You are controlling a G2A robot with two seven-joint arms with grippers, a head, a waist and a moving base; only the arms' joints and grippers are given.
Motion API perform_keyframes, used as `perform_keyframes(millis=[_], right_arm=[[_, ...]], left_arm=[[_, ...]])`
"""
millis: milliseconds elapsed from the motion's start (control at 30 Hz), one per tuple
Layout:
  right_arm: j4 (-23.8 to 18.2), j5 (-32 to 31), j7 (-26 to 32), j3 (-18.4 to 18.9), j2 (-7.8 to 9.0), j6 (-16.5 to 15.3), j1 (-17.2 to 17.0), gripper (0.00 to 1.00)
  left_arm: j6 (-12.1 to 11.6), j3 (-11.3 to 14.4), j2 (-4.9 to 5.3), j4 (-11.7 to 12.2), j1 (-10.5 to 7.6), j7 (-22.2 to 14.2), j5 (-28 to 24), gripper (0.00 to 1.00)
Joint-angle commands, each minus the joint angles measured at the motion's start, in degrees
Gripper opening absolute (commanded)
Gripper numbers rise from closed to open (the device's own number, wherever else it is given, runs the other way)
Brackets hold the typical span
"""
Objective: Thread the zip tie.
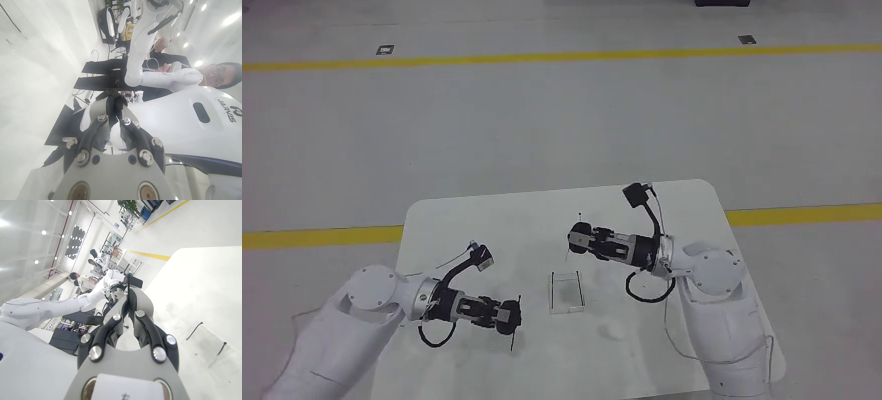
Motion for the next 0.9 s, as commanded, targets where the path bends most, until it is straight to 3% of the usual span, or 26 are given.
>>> perform_keyframes(millis=[0,267,433,667,867], right_arm=[[-0.43,0.05,-0.38,-0.67,0.50,0.00,-0.08,0.00],[-0.43,0.05,-0.38,-0.67,0.50,0.00,-0.08,0.00],[-1.27,-0.83,-1.94,-1.94,0.99,0.00,-0.07,0.00],[-3.31,-0.68,0.16,-3.25,2.67,0.00,0.36,0.00],[-4.54,1.14,1.88,-4.15,4.15,0.00,0.63,0.00]], left_arm=[[-0.37,0.47,0.32,0.12,-0.41,0.00,0.19,0.00],[-0.22,0.58,0.29,0.00,-0.32,0.84,0.33,0.00],[2.11,2.23,0.16,-0.89,-0.70,0.00,-2.36,0.00],[3.17,7.70,0.24,-1.27,-3.89,0.00,-6.24,0.00],[3.00,12.08,0.21,-0.18,-7.38,0.00,-9.19,0.00]])
